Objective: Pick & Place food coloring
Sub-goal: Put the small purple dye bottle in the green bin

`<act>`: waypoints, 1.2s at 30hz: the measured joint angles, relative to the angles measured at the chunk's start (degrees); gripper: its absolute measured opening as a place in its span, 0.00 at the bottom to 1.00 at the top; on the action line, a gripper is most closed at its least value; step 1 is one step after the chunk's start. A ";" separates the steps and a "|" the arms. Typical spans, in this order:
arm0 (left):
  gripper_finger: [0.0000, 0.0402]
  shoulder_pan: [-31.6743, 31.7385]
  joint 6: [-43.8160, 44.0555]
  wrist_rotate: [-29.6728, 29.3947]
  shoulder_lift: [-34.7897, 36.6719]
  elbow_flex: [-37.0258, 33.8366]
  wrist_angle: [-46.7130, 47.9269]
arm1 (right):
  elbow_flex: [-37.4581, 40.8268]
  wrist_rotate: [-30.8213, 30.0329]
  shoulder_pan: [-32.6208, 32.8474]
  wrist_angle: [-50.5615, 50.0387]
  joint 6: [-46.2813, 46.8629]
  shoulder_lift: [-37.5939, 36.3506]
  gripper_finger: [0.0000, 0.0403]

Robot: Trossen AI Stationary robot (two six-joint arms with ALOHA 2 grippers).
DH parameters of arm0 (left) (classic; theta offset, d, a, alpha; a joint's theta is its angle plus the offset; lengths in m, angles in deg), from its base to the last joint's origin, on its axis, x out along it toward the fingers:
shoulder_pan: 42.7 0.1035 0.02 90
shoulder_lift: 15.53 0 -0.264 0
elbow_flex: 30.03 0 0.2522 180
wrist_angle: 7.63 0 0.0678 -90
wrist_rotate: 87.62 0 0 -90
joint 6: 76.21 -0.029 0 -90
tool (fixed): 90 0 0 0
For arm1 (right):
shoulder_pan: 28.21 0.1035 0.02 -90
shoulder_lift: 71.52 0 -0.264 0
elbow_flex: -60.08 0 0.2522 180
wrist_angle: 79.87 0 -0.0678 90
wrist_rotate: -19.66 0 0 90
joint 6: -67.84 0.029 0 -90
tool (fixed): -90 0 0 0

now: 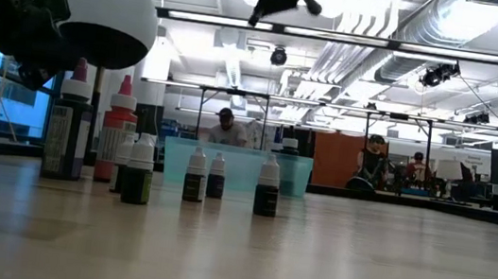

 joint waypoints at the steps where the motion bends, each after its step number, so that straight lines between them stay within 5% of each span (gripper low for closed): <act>1: 0.00 0.00 0.00 0.00 -0.02 0.00 0.00 | 0.02 0.71 -0.49 -0.07 0.76 0.95 0.15; 16: 0.00 0.00 0.00 0.00 0.00 0.00 0.00 | 0.09 17.16 -2.29 -5.33 5.48 12.87 0.15; 36: 0.00 0.02 0.00 0.04 0.00 0.00 0.00 | 5.06 12.80 -5.87 -15.09 13.50 15.94 0.14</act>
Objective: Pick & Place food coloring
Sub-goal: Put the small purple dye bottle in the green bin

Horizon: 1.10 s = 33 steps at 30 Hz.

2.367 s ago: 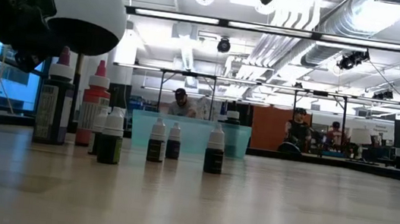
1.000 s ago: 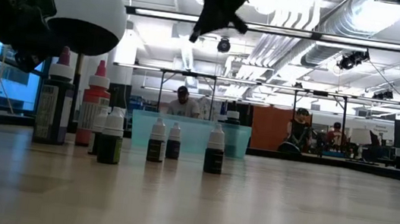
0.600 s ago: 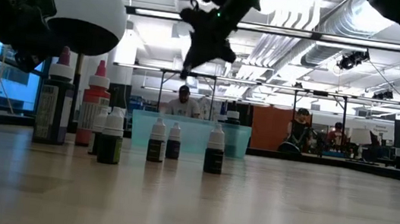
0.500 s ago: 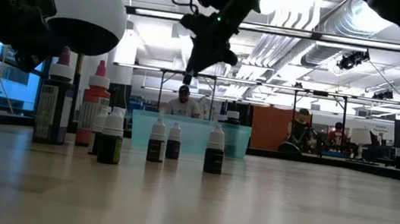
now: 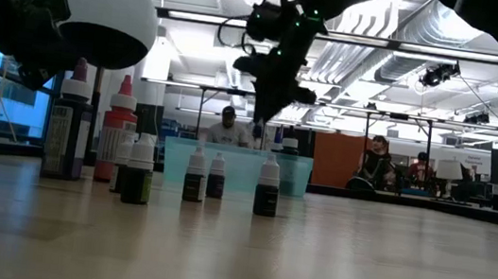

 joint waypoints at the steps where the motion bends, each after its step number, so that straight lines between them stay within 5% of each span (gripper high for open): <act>1: 0.00 -0.02 0.00 0.00 0.00 0.00 0.00 | 0.82 -0.05 -0.06 -0.25 0.09 0.00 0.14; 19: 0.00 -0.02 0.00 -0.02 0.00 0.00 0.00 | 17.04 2.71 -2.98 9.12 3.15 0.00 0.15; 33: 0.00 0.00 0.00 -0.04 -0.02 0.00 0.00 | 19.12 3.03 -3.51 15.39 3.31 0.00 0.16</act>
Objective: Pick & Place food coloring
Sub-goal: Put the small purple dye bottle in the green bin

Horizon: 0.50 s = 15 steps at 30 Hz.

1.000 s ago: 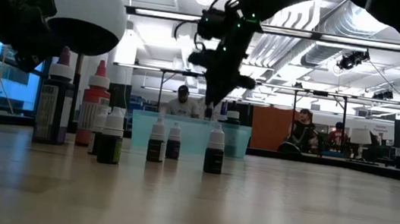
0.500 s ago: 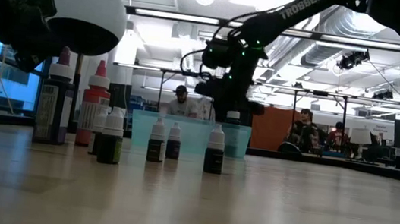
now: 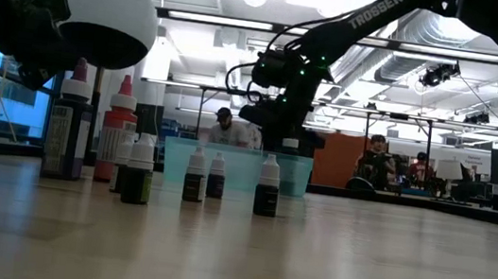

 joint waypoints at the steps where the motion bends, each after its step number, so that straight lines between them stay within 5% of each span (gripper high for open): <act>1: 0.00 0.00 0.00 0.00 0.00 0.00 0.00 | 0.00 0.00 0.02 -0.06 -0.06 0.00 0.15; 15: 0.00 -0.02 0.00 0.00 0.01 0.00 0.00 | 0.00 -1.14 0.00 0.20 -0.63 -0.02 0.18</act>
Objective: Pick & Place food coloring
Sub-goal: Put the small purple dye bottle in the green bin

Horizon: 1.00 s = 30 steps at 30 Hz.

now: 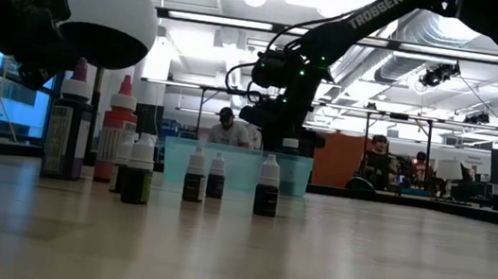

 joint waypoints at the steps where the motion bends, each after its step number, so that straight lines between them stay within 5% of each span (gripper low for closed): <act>1: 0.00 0.01 0.00 0.00 0.00 0.00 0.00 | 0.00 0.00 0.00 0.00 0.00 0.00 0.18; 30: 0.00 0.00 0.00 0.00 -0.01 0.00 0.00 | -0.04 1.53 0.00 0.00 -1.73 -0.03 0.19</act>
